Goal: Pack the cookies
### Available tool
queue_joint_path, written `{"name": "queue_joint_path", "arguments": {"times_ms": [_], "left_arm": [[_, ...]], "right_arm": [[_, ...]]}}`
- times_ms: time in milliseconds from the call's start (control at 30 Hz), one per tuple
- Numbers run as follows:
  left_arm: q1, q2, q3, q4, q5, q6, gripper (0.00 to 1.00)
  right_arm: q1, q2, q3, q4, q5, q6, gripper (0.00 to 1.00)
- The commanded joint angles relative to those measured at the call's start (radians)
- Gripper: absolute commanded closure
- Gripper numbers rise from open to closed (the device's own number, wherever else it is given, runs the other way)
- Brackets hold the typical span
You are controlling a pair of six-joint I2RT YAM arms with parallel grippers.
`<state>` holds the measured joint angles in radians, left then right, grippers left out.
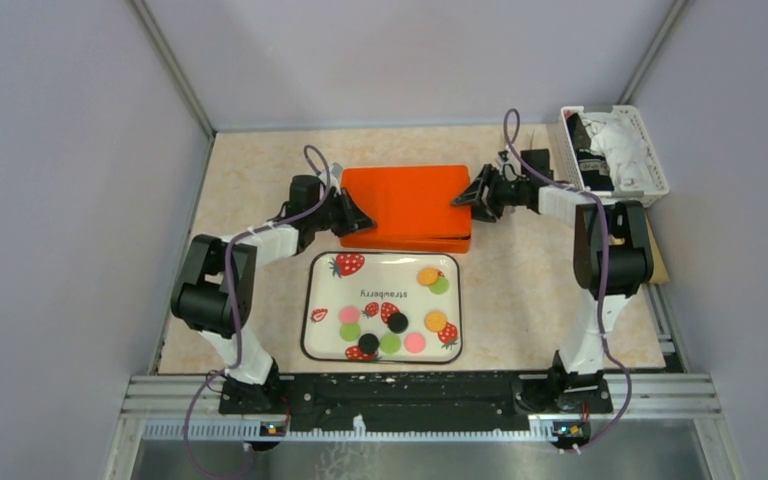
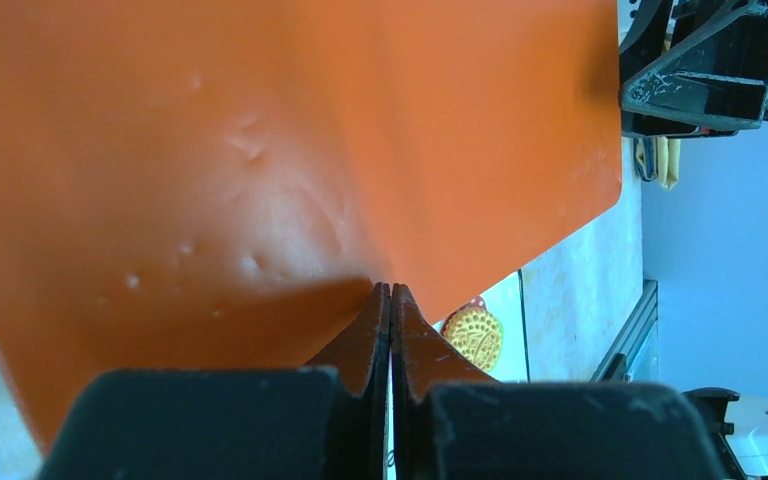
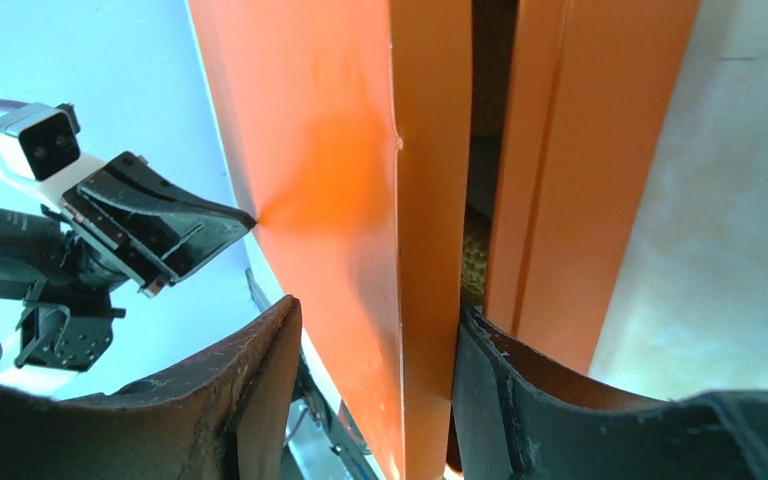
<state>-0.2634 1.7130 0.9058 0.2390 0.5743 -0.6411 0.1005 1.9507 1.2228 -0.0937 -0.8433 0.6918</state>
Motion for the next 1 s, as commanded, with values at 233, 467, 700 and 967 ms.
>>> {"name": "queue_joint_path", "arguments": {"times_ms": [233,467,700,967], "left_arm": [[-0.012,0.068,-0.008,0.047,0.035,-0.004,1.0],[-0.023,0.112,0.004,0.074,0.06,-0.021,1.0],[-0.029,0.135,0.006,0.089,0.076,-0.025,1.0],[-0.03,0.065,0.072,0.037,0.105,-0.058,1.0]], "right_arm": [[-0.097,-0.158,-0.013,-0.239,0.241,-0.161,0.46],[-0.097,-0.221,-0.003,-0.325,0.344,-0.193,0.46],[-0.097,-0.281,-0.005,-0.353,0.456,-0.196,0.49],[-0.097,-0.228,0.067,-0.369,0.51,-0.215,0.74]]}}
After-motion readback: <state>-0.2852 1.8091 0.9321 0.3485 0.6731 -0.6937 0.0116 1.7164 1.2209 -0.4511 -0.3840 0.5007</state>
